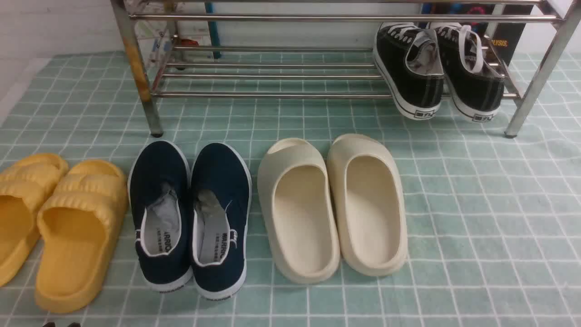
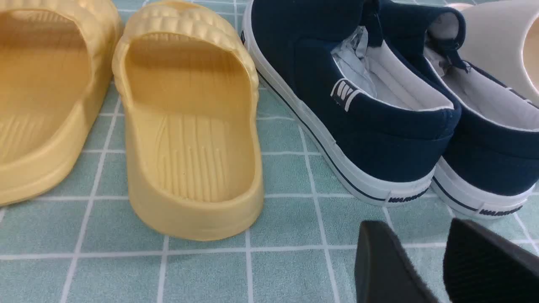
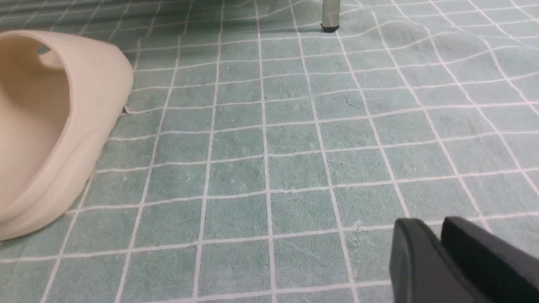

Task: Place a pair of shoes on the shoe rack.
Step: Use the left arm to grab the shoe closest to it

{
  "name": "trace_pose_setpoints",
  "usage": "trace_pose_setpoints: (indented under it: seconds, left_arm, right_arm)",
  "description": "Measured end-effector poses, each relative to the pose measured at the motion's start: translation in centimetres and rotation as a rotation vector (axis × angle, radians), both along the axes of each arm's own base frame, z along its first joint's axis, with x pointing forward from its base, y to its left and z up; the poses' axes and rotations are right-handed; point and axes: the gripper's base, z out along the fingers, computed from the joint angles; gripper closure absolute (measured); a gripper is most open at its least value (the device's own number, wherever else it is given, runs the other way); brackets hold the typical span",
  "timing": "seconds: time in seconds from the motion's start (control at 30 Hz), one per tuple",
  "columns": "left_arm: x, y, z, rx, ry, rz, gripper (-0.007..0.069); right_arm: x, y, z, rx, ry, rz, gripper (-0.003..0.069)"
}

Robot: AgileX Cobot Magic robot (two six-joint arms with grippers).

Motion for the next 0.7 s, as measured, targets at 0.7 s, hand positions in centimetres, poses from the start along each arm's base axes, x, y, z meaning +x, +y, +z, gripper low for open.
trace_pose_setpoints:
  seconds: [0.7]
  left_arm:
    - [0.4, 0.1, 1.3, -0.019, -0.143, 0.011, 0.0386]
  right_arm:
    - [0.0, 0.0, 0.0, 0.000, 0.000, 0.000, 0.0512]
